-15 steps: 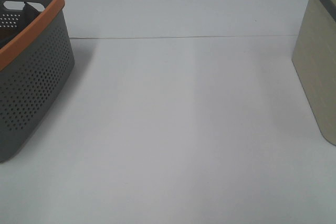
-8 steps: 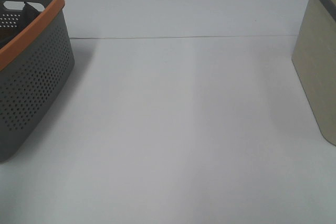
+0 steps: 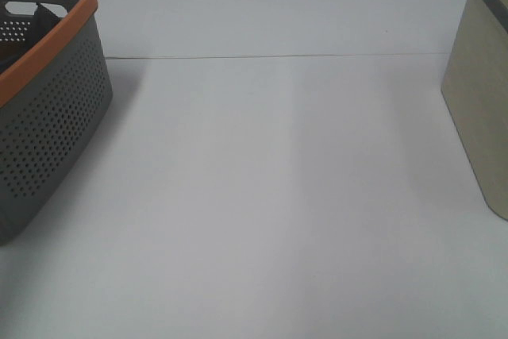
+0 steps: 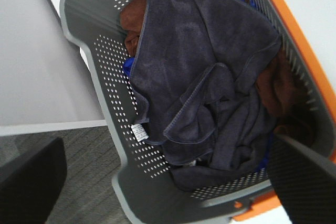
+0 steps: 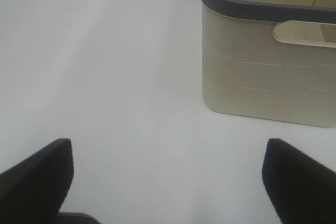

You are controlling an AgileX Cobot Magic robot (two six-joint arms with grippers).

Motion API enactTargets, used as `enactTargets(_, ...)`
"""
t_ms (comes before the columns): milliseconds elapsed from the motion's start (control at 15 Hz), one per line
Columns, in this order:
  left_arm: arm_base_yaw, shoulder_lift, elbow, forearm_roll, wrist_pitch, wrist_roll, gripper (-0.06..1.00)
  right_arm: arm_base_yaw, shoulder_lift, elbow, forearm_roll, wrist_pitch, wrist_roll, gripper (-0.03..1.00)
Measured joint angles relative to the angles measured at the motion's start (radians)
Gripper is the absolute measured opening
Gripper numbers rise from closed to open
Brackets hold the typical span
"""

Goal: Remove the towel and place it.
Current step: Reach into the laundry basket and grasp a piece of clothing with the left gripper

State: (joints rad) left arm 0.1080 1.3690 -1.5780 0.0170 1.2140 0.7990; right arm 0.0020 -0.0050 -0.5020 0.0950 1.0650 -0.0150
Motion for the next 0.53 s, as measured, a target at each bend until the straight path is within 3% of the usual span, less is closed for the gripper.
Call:
enactTargets(133, 0.0, 0.115, -0.017, 0.001, 0.0, 0.154, 0.98, 0.0, 0.0, 0.0, 0.0, 0.0, 0.0, 0.87)
enactTargets(200, 0.0, 0.166, -0.018, 0.012, 0.0, 0.184, 0.98, 0.0, 0.0, 0.0, 0.0, 0.0, 0.0, 0.87)
enactTargets(533, 0.001, 0.349, -0.018, 0.114, -0.003, 0.232, 0.98, 0.0, 0.0, 0.0, 0.0, 0.0, 0.0, 0.87)
